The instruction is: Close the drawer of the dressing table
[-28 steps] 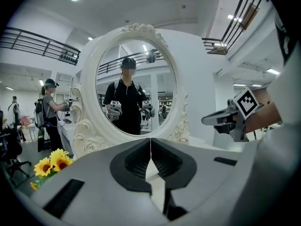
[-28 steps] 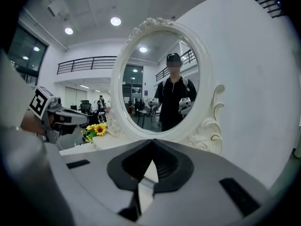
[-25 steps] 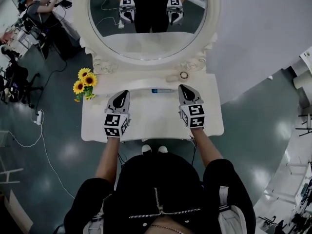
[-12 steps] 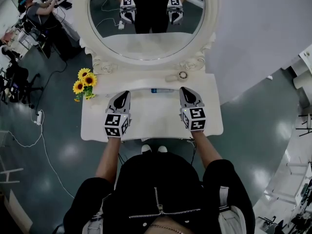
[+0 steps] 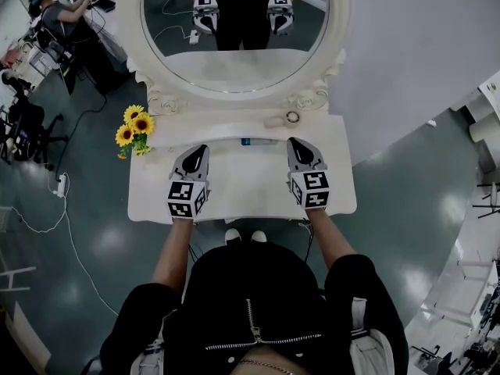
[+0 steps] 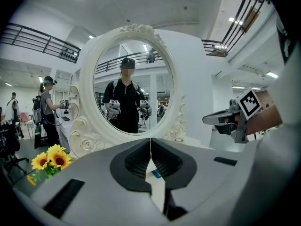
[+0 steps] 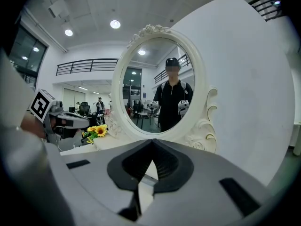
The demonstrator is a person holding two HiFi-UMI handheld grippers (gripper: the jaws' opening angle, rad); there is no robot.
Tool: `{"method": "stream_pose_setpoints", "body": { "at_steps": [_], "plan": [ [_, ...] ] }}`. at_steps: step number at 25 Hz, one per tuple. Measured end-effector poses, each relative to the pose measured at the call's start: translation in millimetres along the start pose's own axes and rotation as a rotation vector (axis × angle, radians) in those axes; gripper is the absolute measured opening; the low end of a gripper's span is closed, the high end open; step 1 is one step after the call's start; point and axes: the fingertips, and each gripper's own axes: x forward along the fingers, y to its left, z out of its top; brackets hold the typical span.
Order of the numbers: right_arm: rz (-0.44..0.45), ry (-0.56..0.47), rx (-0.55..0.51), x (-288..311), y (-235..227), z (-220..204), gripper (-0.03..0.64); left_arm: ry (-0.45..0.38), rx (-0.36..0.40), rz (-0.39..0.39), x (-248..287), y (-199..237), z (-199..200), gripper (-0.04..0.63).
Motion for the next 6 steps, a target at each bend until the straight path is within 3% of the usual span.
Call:
{"method": "stream_pose_setpoints", "body": {
  "at_steps": [6],
  "plan": [
    [0.004,0.009,-0.007,1.8,2.7,-2.7,0.003,0.007,-0.001,-0.001,-1.0,1.8,-3.5,0.021]
  ]
}}
